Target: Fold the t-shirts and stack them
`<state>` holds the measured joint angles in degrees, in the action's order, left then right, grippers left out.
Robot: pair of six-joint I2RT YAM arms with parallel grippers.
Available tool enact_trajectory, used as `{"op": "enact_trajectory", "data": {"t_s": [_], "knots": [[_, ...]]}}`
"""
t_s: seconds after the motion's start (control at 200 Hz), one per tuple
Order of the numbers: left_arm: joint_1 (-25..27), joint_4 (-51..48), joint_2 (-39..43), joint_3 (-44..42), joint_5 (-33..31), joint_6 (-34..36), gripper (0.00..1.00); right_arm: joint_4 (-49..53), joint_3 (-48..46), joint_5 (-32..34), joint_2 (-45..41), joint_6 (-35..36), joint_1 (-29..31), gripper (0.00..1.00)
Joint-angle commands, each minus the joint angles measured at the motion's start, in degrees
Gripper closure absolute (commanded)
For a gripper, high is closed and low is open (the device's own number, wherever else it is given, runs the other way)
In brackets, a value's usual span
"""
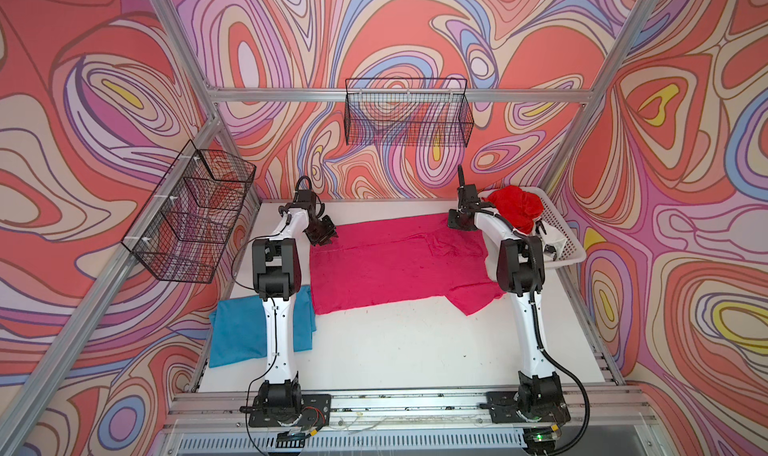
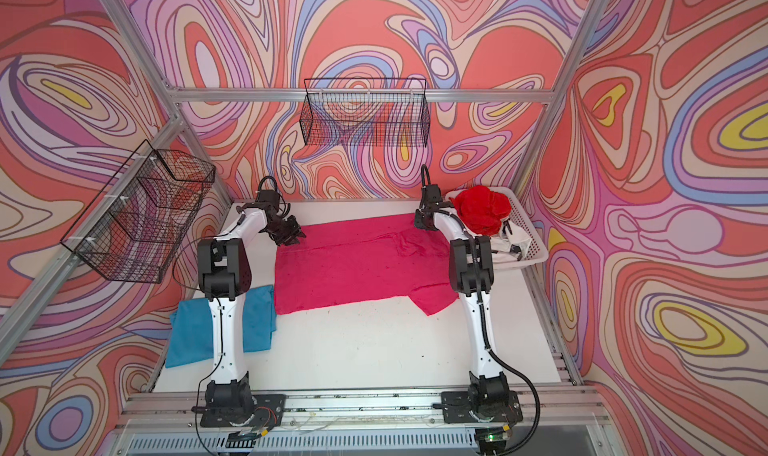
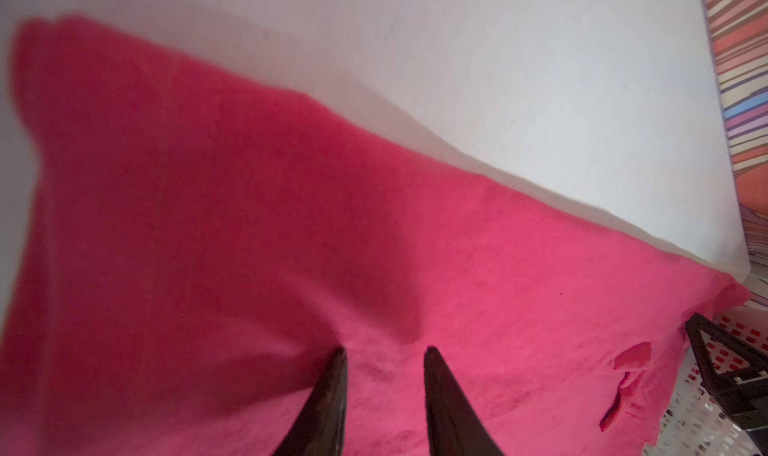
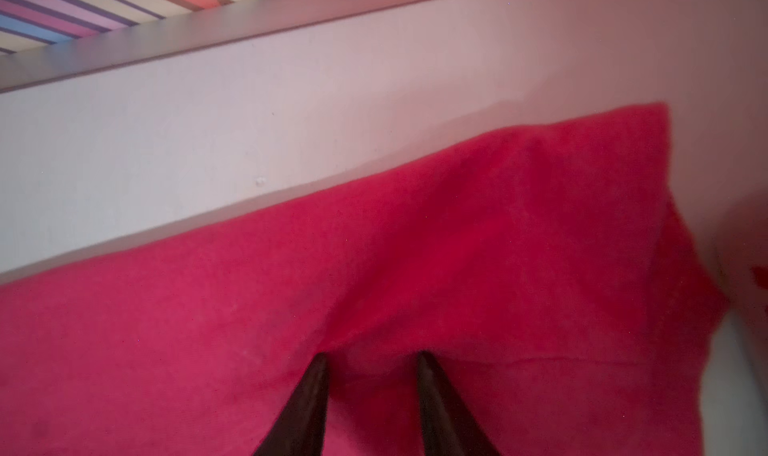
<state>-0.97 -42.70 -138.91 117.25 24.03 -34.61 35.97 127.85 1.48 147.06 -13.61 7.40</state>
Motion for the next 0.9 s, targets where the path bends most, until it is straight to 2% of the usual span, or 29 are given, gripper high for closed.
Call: {"op": "enact_trajectory", "data": {"t_s": [0.0,0.09,0.205,0.381,0.581,0.681,0.776,0.896], "knots": [[0.53,-2.74,-1.7,0.87,0.72,-0.64,0.64,4.61,2.94,-0.74,2.07,1.56,-0.52,0.6],[0.79,-2.07,1.59,-0.37,0.55,-0.44,0.59,3.51,-0.29,-1.19,-2.75,1.4,-0.48,0.6],[1.47,0.24,8.87,-6.32,-1.93,0.38,0.53,1.16,-9.72,-2.05,-12.44,0.77,-0.15,0.59],[3.01,4.49,22.61,-22.93,-6.02,0.46,0.5,0.03,-26.03,-4.05,-25.77,0.43,0.64,0.58],[5.56,7.7,37.38,-43.95,-9.9,-1.85,0.5,-2.02,-44.4,-8.93,-37.94,-1.66,2.68,0.58],[6.82,8.27,43.84,-52.6,-11.35,-4.03,0.51,-3.53,-49.37,-11.99,-40.89,-3.19,6.77,0.58],[7.86,8.91,48.58,-59.34,-12.23,-5.96,0.52,-4.56,-51.11,-13.39,-40.11,-4.08,11.07,0.58],[8.66,8.22,52.34,-64.45,-14.14,-7.14,0.52,-6.31,-52.72,-12.31,-37.35,-4.24,12.2,0.58]]}}
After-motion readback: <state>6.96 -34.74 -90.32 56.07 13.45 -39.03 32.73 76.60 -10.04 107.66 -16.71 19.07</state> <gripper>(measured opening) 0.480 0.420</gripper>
